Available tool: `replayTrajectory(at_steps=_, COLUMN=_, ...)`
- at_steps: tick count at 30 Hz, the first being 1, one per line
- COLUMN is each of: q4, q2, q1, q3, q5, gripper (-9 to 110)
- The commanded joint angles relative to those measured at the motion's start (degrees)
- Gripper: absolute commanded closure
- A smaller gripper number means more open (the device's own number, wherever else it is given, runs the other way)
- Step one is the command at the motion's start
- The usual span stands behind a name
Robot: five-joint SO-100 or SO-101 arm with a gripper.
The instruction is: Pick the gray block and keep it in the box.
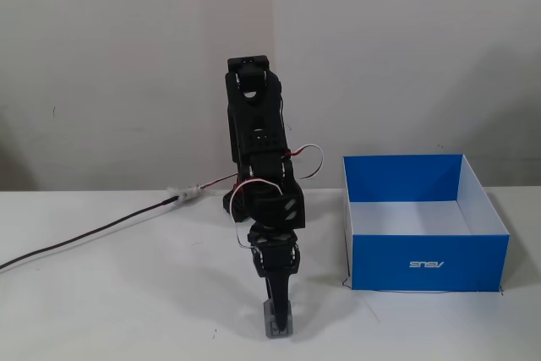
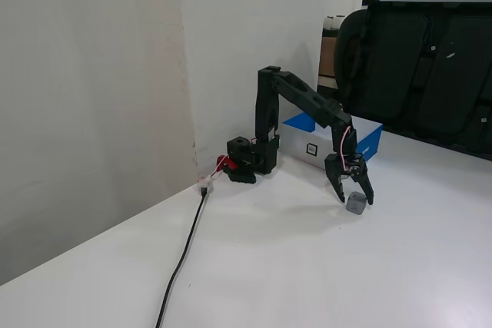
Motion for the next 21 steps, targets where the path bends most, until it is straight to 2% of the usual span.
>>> replayTrajectory(at_steps=1, q4=-0.2, q2=1.0, q1=-0.7, q3=-4.0, q5=0.4, gripper=96)
replayTrajectory(at_steps=2, q4=-0.2, q2=0.7, q1=-0.6, q3=-4.2, q5=0.4, gripper=101)
replayTrajectory(at_steps=7, q4=2.2, q2=1.4, q1=0.4, q3=-6.9, q5=0.4, gripper=101)
replayTrajectory(at_steps=16, q4=10.3, q2=27.0, q1=1.8, q3=-6.9, q5=0.6, gripper=101)
replayTrajectory(at_steps=21, q4=14.5, q2=36.9, q1=-2.1, q3=-5.0, q5=-0.1, gripper=101)
